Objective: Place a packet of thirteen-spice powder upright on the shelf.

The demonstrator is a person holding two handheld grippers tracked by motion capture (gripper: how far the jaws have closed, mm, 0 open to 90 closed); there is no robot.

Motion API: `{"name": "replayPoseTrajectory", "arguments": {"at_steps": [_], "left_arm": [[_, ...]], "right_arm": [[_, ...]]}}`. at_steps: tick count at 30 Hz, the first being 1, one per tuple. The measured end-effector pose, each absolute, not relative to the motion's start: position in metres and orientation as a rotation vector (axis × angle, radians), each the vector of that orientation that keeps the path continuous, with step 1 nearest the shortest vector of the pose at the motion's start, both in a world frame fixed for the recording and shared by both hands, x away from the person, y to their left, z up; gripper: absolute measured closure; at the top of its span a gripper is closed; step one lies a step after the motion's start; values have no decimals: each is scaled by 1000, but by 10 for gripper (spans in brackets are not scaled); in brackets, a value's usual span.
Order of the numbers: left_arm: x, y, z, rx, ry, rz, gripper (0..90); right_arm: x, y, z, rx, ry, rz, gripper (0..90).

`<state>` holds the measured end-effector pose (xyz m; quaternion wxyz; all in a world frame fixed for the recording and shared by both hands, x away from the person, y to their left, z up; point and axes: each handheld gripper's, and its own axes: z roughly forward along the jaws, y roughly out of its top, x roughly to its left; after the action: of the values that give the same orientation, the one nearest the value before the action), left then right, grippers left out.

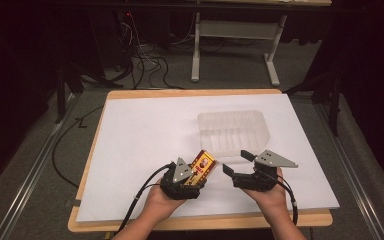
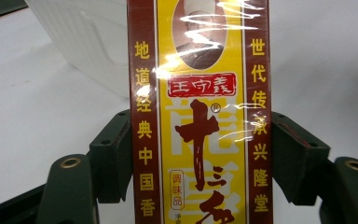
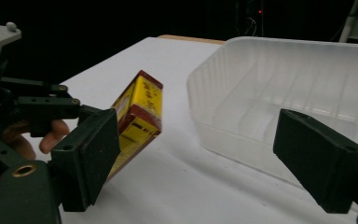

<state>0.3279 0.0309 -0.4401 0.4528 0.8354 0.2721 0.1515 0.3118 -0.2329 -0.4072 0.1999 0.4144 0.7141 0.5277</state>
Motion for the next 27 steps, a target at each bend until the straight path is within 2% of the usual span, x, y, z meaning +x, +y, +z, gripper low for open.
{"name": "replayPoseTrajectory", "arguments": {"at_steps": [15,27], "left_arm": [[313,15,-438,2052,626,395,320],[311,12,-434,2035,647,412,320]], "right_arm": [[310,-209,-412,1158,2055,1553,156],[312,-208,-417,1226,2060,1581,277]]}}
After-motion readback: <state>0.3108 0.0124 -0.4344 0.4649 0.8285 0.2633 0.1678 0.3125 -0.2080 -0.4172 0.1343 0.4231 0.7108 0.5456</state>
